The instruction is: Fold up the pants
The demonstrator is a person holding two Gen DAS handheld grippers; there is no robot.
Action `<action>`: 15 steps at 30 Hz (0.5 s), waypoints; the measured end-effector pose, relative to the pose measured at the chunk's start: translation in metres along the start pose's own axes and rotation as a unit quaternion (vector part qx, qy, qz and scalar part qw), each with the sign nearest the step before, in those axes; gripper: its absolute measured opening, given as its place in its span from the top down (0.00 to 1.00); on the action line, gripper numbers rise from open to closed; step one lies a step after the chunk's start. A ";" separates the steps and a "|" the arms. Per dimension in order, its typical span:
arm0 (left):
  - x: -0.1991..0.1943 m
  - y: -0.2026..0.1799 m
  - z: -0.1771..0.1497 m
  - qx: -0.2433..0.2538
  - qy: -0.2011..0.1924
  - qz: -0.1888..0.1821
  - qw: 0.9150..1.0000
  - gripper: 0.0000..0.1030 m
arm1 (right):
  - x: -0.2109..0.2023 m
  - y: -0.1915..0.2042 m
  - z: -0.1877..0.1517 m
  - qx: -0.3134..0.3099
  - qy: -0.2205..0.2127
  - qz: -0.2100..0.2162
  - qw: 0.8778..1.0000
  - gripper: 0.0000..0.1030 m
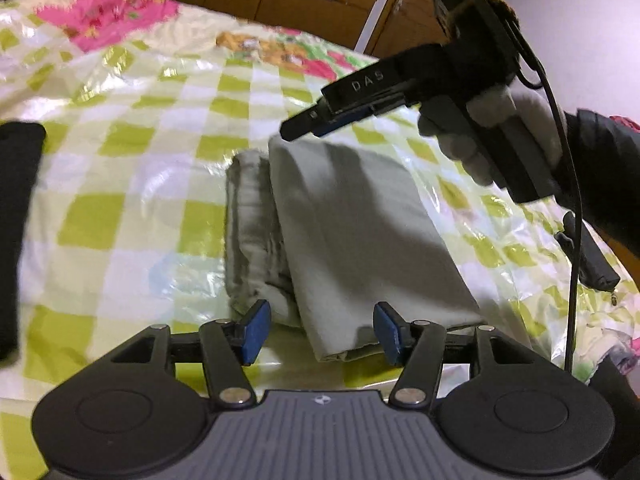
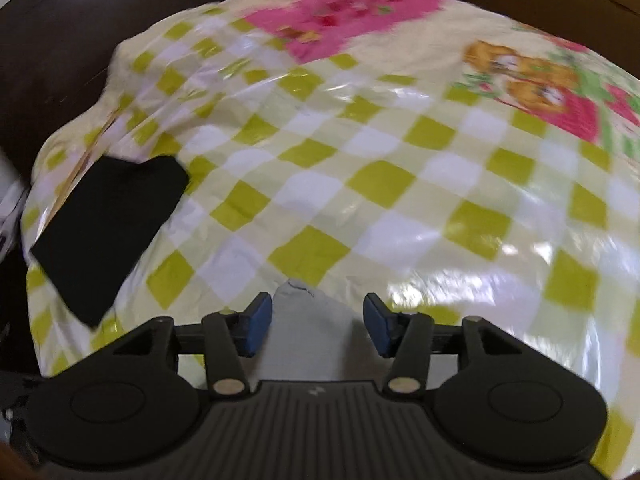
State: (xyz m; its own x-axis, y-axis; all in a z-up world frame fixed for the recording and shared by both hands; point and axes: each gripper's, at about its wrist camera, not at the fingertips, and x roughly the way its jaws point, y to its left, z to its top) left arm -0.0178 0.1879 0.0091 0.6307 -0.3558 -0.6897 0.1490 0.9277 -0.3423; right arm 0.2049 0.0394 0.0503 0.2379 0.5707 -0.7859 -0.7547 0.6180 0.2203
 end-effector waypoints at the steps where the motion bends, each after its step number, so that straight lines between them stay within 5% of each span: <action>1: 0.003 0.000 0.000 -0.001 0.006 0.001 1.000 0.34 | 0.005 -0.004 0.001 -0.013 0.009 0.013 1.000 0.49; 8: 0.020 -0.002 0.001 -0.014 0.045 0.021 0.999 0.36 | 0.035 -0.017 -0.003 -0.063 0.053 0.096 0.992 0.49; 11: 0.020 -0.003 0.001 -0.022 0.050 0.026 0.998 0.51 | 0.035 -0.019 -0.006 -0.063 0.054 0.118 0.990 0.74; 15: 0.016 -0.009 0.002 -0.019 0.048 0.036 0.998 0.70 | 0.019 -0.020 -0.011 -0.043 0.031 0.120 0.991 0.93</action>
State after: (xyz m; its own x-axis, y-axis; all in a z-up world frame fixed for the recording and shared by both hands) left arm -0.0073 0.1741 0.0021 0.5618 -0.2984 -0.7716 0.0750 0.9472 -0.3118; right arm 0.2175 0.0320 0.0250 0.0089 0.6600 -0.7512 -0.8352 0.4180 0.3574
